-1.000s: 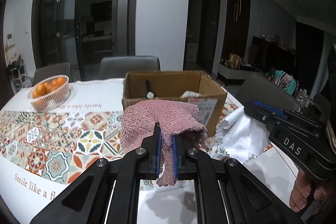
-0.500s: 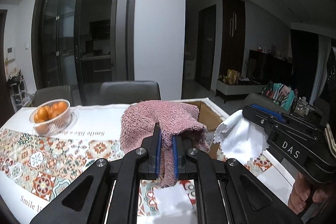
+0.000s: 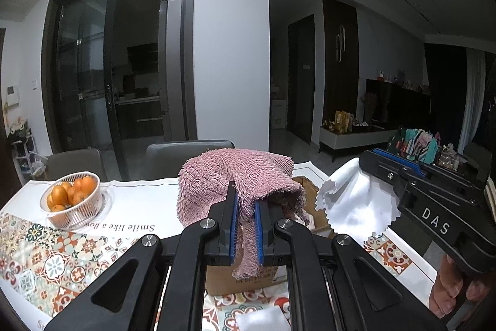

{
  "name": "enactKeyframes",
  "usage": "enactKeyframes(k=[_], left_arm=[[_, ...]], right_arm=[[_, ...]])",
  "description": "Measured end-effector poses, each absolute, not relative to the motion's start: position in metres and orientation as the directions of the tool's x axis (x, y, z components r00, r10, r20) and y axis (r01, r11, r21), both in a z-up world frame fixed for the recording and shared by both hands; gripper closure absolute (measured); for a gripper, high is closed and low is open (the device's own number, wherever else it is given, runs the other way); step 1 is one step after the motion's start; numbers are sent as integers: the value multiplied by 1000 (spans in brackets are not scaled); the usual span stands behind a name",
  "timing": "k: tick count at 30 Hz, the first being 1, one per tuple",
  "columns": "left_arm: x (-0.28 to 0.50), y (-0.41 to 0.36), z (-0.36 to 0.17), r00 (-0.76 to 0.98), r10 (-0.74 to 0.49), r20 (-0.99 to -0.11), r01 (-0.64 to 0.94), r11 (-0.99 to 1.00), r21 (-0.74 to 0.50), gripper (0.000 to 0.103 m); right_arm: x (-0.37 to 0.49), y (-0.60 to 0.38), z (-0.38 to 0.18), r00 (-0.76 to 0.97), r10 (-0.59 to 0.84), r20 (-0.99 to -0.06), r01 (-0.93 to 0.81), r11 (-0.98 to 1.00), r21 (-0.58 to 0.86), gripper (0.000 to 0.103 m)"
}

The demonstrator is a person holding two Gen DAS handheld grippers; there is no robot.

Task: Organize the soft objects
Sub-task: 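Lift and carry the pink towel and white cloth over the box with both tools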

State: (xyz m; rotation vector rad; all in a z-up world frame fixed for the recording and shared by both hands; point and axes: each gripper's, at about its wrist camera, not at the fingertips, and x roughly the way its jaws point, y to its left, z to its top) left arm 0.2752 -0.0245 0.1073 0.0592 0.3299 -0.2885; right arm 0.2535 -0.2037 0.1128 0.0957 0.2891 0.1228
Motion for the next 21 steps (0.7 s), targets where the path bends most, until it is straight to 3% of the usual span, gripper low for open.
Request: enactKeyframes(k=[15,21], left_arm=[[339,-34,100,888,-277,-366,294,956,-10,92],[370,-41,88,855,-297,-425,314,949,-32,91]], right_arm=[[315,-205,105,944,118,-309,-89,990,106,93],[341,-207,92,925,129,-357,-91,988,121,93]])
